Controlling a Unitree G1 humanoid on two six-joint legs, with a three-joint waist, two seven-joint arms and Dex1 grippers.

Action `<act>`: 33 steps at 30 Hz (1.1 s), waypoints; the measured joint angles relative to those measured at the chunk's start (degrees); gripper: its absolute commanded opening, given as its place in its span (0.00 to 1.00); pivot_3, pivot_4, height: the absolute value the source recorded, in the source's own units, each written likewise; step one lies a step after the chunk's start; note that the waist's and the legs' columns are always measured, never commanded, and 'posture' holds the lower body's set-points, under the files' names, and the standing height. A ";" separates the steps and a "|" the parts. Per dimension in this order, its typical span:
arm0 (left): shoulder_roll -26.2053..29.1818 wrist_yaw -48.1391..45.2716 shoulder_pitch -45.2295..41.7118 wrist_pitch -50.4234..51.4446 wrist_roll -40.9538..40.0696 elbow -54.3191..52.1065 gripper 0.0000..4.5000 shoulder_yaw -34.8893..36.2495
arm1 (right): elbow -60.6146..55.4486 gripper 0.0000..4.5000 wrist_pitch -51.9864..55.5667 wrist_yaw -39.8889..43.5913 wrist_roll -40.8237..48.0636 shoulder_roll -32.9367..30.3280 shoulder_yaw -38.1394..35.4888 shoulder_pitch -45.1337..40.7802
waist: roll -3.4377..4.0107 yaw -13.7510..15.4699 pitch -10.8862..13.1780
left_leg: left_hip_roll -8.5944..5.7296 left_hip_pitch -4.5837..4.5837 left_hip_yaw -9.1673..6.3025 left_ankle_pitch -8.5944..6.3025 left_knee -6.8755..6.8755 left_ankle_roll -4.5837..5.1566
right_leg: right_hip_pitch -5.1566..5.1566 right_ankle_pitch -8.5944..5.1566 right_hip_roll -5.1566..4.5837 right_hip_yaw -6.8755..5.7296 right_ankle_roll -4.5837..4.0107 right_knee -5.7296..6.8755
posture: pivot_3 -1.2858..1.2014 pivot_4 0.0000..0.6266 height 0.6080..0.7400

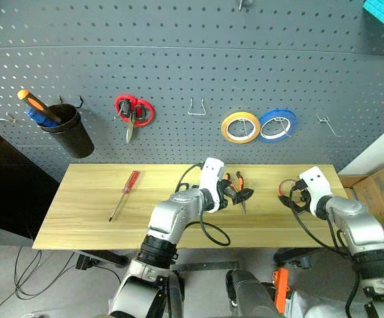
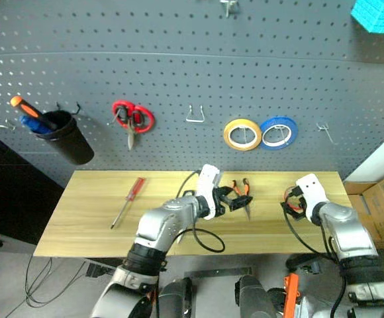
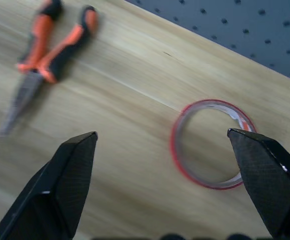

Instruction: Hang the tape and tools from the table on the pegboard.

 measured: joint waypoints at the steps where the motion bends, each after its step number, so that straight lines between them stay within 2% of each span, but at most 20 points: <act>1: -0.83 -0.03 -0.05 0.13 -0.02 0.97 0.99 -0.05 | 2.89 1.00 -1.14 0.63 -0.32 -0.28 0.12 -1.29 | 0.01 0.02 0.34 | 0.00 -0.01 0.00 0.00 0.00 0.00 | 0.00 0.06 0.00 0.00 0.10 0.00 | 0.50 0.48 1.00; 9: -5.95 1.34 -0.37 1.10 -0.75 5.28 0.99 1.25 | 19.83 1.00 -7.67 4.58 -1.32 -0.56 1.80 -10.53 | 0.00 -0.45 3.19 | -0.01 -0.11 0.00 -0.01 -0.01 0.01 | -0.09 0.13 -0.01 0.03 0.36 0.02 | 0.50 0.57 1.00; 16: -7.22 2.35 -0.41 2.40 -1.09 5.28 0.99 1.83 | 27.15 1.00 -10.17 8.24 -2.23 0.64 3.40 -13.50 | 0.01 -0.52 4.68 | -0.04 -0.38 -0.01 -0.01 -0.01 0.00 | -0.37 0.11 -0.03 0.04 0.44 0.12 | 0.51 0.60 1.00; 20: -7.25 2.98 -0.39 2.72 -1.10 5.15 0.99 1.76 | 30.12 1.00 -11.88 9.51 -3.10 1.20 4.12 -15.07 | -0.09 -0.49 5.19 | -0.15 -0.43 0.13 0.00 0.08 -0.02 | -0.70 -0.02 -0.07 0.26 0.64 0.68 | 0.51 0.60 1.00; 24: -7.26 3.03 -0.33 3.16 -1.10 4.05 1.00 1.74 | 32.31 0.80 -13.17 9.85 -3.27 1.20 4.05 -15.81 | -0.25 -0.59 5.31 | -0.14 -0.38 0.16 0.01 0.09 -0.03 | -0.70 -0.03 -0.06 0.32 0.65 0.71 | 0.51 0.59 1.00; 33: -7.29 3.01 -0.30 3.14 -1.19 3.60 1.00 1.71 | 34.64 0.09 -15.47 9.69 -4.73 1.01 4.06 -16.64 | -0.29 -0.78 5.33 | -0.15 -0.37 0.36 0.00 0.10 -0.04 | -0.75 -0.02 -0.05 0.56 0.66 0.68 | 0.50 0.58 1.00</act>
